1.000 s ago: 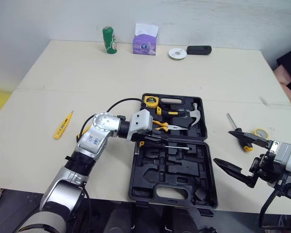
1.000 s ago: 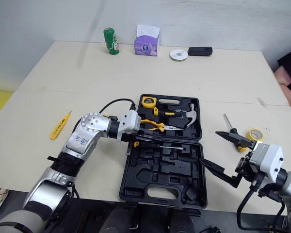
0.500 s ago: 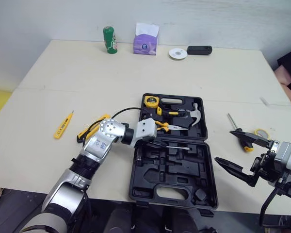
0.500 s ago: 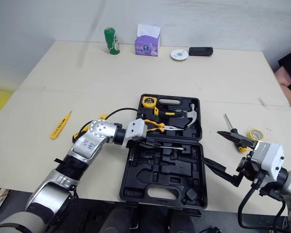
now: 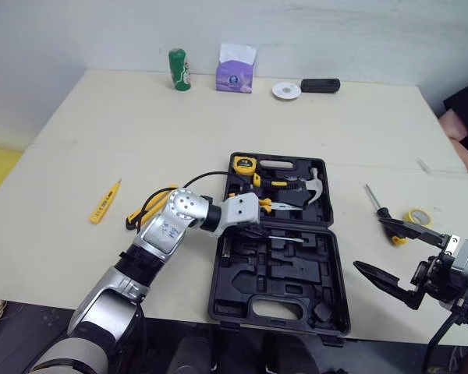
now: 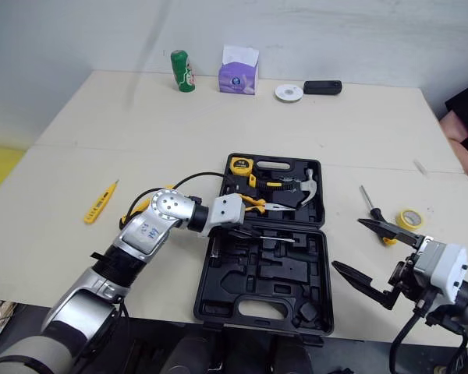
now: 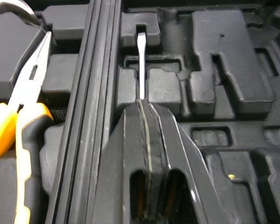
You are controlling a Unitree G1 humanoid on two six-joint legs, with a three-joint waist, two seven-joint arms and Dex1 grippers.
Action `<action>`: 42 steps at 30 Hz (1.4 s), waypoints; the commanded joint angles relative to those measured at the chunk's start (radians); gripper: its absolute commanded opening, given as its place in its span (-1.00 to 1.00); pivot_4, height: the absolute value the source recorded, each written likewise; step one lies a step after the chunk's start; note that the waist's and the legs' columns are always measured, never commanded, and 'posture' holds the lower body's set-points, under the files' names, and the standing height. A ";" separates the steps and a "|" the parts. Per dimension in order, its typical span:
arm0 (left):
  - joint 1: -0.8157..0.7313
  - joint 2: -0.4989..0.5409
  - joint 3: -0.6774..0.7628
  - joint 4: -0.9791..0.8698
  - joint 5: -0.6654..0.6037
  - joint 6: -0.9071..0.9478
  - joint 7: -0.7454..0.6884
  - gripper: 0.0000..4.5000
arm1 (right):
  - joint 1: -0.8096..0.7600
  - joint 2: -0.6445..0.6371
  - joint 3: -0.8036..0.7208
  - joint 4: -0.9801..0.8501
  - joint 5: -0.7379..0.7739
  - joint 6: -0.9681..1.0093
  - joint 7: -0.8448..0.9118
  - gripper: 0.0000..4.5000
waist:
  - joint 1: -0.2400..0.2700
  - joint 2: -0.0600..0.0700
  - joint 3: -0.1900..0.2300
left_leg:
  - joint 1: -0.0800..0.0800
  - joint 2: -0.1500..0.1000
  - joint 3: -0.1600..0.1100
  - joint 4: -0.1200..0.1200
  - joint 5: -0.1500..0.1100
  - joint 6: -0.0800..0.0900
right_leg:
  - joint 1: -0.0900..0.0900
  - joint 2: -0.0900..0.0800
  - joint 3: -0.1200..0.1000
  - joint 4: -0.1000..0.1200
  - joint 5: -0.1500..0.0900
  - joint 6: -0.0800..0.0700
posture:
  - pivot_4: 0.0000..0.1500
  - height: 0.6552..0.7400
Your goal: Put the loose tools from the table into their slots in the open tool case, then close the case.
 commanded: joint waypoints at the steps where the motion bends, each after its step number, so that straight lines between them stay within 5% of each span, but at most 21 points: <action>1: 0.052 0.040 -0.103 0.085 0.128 0.107 0.022 -0.98 | 0.013 0.010 -0.043 -0.004 0.002 -0.041 0.008 1.00 | 0.000 0.000 -0.006 | 0.003 0.000 0.000 -0.001 -0.004 -0.004 | 0.003 0.000 0.000 -0.002 0.000 0.000 | 1.00 1.00; 7: 0.054 -0.007 -0.052 0.063 0.059 0.049 0.042 -0.98 | 0.024 0.020 -0.035 0.023 -0.013 -0.077 0.008 1.00 | 0.000 0.002 -0.019 | 0.004 0.002 0.000 -0.001 -0.011 0.001 | 0.005 0.000 0.000 -0.005 0.000 0.000 | 1.00 1.00; 22: 0.079 -0.043 0.361 -0.078 -0.310 -0.188 0.005 -0.98 | 0.026 -0.012 -0.096 0.093 -0.055 -0.171 0.048 1.00 | 0.001 0.003 -0.011 | -0.003 0.002 0.001 -0.002 -0.006 0.001 | -0.001 0.000 -0.002 -0.010 0.000 0.000 | 1.00 1.00; 27: 0.108 0.107 0.472 -0.078 -0.338 -0.156 -0.013 -0.98 | 0.039 -0.011 -0.144 0.101 -0.050 -0.183 0.030 1.00 | -0.006 0.004 -0.010 | -0.003 0.002 0.001 -0.003 -0.007 0.001 | -0.001 0.001 -0.002 -0.011 0.000 0.001 | 1.00 1.00; 36: 0.098 0.329 0.652 0.218 -0.322 -0.187 0.035 -0.98 | 0.066 -0.001 -0.213 0.209 -0.088 -0.255 0.020 1.00 | -0.010 0.003 -0.002 | -0.003 0.002 0.002 -0.003 -0.010 -0.004 | -0.002 0.001 -0.001 -0.010 0.001 0.001 | 1.00 1.00; 42: 0.261 0.463 0.777 0.291 -0.305 -0.246 0.090 0.05 | 0.086 0.001 -0.319 0.407 -0.128 -0.331 -0.019 1.00 | -0.024 0.002 0.002 | -0.003 0.002 0.004 -0.006 -0.012 0.001 | -0.002 0.001 -0.001 -0.012 0.000 0.002 | 1.00 1.00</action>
